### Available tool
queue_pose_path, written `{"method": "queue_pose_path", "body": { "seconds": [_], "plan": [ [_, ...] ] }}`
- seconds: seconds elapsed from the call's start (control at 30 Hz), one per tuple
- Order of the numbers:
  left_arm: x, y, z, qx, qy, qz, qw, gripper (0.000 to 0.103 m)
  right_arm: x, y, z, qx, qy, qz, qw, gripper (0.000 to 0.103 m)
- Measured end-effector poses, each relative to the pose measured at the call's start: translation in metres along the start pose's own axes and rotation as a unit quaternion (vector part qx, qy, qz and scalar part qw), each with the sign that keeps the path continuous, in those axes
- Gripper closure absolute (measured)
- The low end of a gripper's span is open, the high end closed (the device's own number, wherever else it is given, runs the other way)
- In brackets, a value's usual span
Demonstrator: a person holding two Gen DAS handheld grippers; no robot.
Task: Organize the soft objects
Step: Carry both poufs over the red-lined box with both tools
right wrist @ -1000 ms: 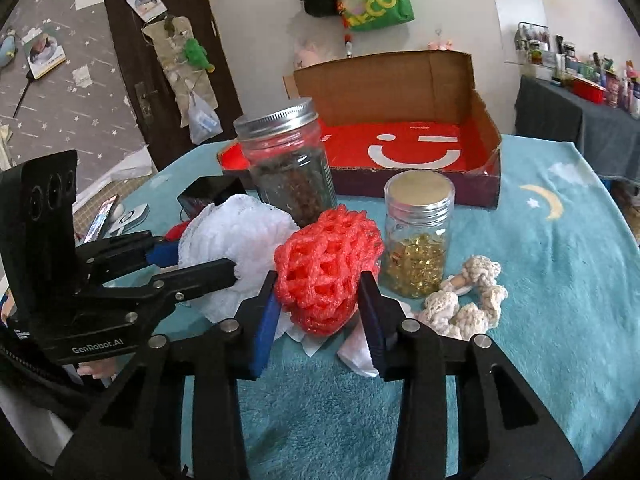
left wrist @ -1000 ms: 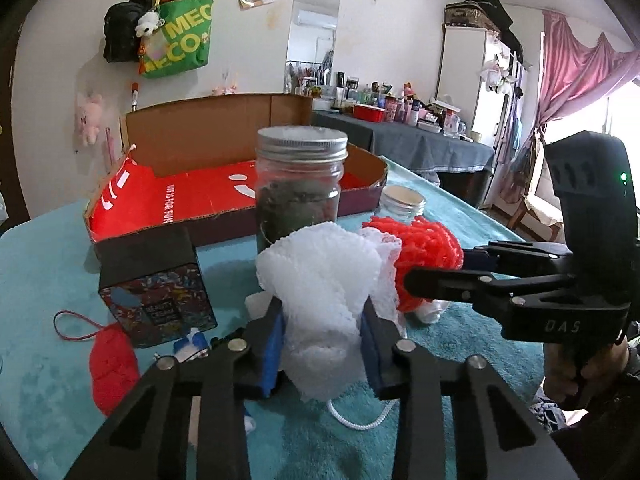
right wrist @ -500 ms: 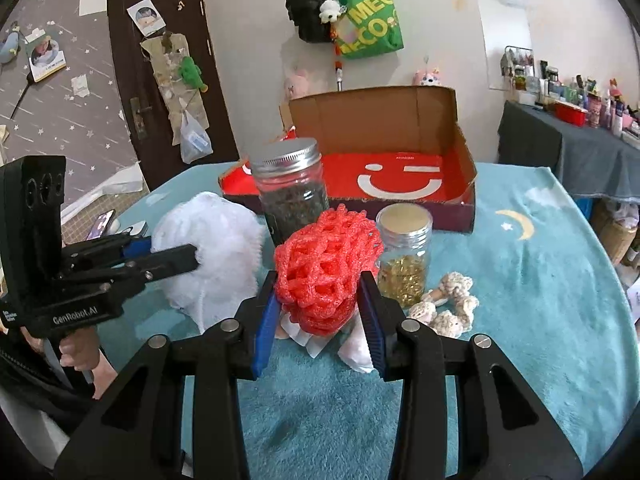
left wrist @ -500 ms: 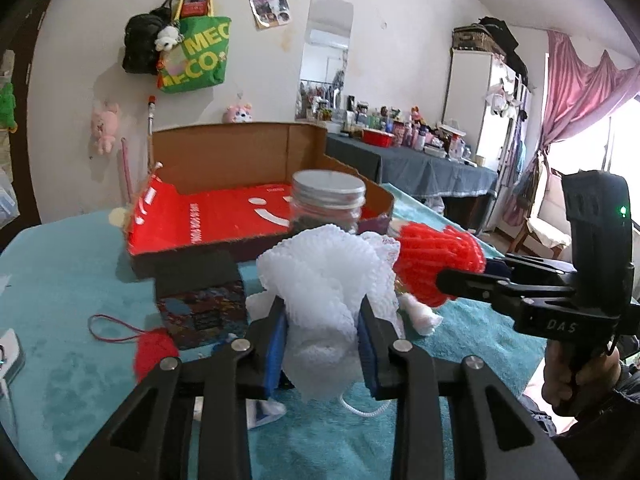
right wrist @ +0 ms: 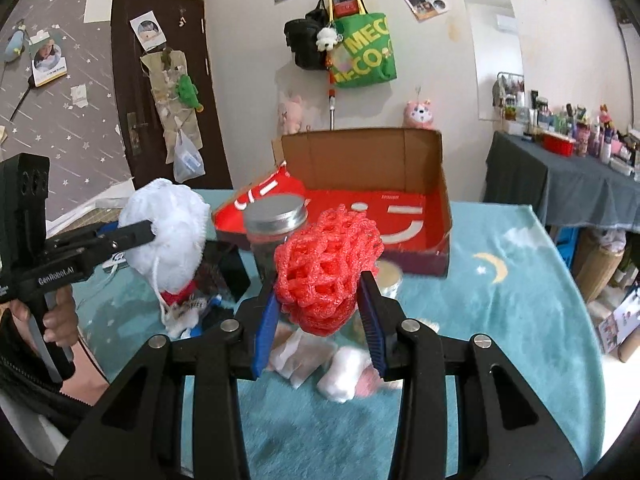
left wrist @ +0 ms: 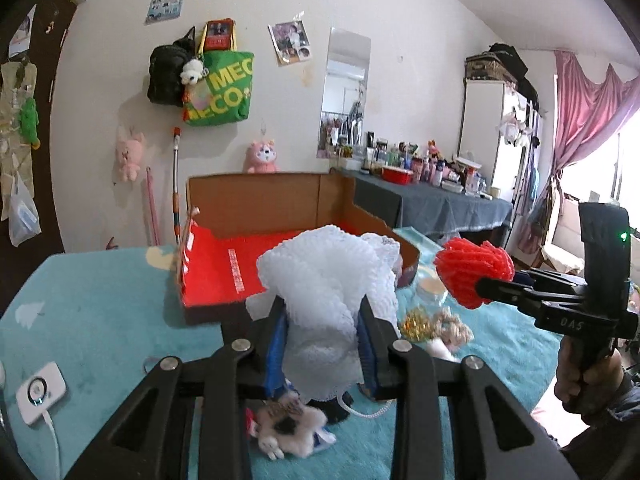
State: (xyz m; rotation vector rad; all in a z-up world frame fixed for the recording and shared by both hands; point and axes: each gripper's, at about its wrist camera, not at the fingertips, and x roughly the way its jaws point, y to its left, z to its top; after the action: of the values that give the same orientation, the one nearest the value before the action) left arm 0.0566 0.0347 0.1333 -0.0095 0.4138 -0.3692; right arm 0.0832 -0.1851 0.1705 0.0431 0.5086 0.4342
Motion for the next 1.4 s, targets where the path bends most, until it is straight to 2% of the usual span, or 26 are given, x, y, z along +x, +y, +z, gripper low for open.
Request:
{"method": "queue_pose_path", "body": {
  "seconds": [0.23, 0.63, 1.0, 1.23, 1.4],
  "plan": [
    [0.013, 0.017, 0.034, -0.001, 0.000, -0.012, 0.9999, 0.070, 0.005, -0.009, 0.033, -0.024, -0.009, 0.002, 1.000, 0.066],
    [0.069, 0.035, 0.089, 0.043, 0.058, -0.028, 0.9970, 0.070, 0.053, -0.027, 0.109, -0.062, 0.037, 0.050, 0.996, 0.066],
    [0.158, 0.036, 0.127, 0.102, 0.131, -0.025, 0.9858, 0.070, 0.159, -0.043, 0.152, -0.088, 0.129, 0.042, 0.987, 0.066],
    [0.237, 0.046, 0.133, 0.110, 0.187, -0.001, 0.9761, 0.070, 0.244, -0.067, 0.163, -0.064, 0.191, 0.025, 0.979, 0.066],
    [0.294, 0.061, 0.132, 0.089, 0.226, 0.011, 0.9701, 0.069, 0.306, -0.087, 0.167, -0.030, 0.235, 0.005, 0.971, 0.066]
  ]
}}
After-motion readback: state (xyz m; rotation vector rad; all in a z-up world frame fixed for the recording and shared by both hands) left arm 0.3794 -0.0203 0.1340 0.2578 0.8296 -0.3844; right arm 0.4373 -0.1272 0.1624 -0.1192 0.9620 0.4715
